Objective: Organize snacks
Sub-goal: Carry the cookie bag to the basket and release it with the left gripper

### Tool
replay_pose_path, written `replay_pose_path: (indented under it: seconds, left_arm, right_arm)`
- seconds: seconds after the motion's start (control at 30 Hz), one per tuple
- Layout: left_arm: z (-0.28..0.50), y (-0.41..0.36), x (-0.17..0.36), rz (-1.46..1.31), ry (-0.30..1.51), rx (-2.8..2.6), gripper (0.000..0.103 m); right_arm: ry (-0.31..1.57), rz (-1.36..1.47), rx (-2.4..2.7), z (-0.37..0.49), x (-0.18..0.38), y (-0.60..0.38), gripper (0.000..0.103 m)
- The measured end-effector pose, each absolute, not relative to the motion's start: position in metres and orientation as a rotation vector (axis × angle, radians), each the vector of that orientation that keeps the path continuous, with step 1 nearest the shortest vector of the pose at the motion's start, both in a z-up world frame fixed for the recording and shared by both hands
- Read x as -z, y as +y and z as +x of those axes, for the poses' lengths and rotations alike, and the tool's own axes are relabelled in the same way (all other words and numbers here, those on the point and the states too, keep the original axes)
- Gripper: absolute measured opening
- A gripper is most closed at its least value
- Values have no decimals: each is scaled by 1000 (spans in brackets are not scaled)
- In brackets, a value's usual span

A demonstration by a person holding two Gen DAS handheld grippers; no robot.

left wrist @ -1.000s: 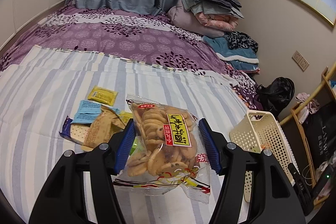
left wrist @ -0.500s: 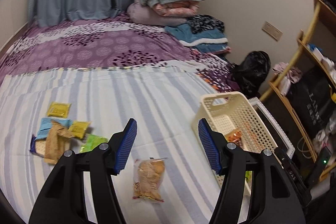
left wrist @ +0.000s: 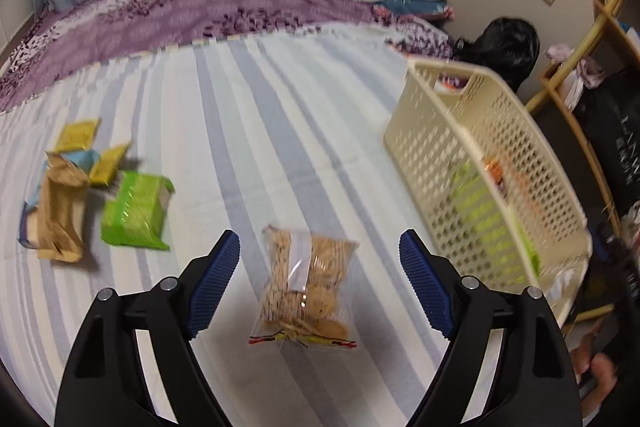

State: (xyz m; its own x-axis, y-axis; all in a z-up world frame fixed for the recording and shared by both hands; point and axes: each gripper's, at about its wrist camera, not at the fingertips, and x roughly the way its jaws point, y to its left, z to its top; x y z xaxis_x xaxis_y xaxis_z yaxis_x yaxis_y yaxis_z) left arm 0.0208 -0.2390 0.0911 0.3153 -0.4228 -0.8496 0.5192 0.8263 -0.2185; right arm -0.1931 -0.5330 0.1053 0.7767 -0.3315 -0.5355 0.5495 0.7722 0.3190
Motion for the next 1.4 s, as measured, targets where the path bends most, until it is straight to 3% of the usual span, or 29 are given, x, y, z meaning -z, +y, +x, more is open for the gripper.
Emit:
replay_pose_path:
  seconds: [0.37, 0.47, 0.5, 0.57, 1.07, 1.4]
  left_arm:
    - [14, -250, -36, 191, 1162, 622, 83]
    - [12, -254, -29, 242, 1150, 613, 63]
    - [11, -256, -30, 247, 1143, 618, 61]
    - [9, -256, -34, 250, 1126, 637, 56]
    - [-15, -305, -145, 191, 900, 783, 56]
    - [-36, -374, -160, 206, 914, 944, 56]
  right_arm:
    - [482, 493, 501, -197, -103, -535, 53]
    - [484, 495, 498, -196, -101, -535, 53]
    - [484, 495, 497, -196, -101, -534, 53]
    - [484, 492, 498, -196, -101, -534, 53]
    - [458, 516, 513, -204, -102, -545, 53]
    - [443, 534, 530, -215, -102, -553, 53]
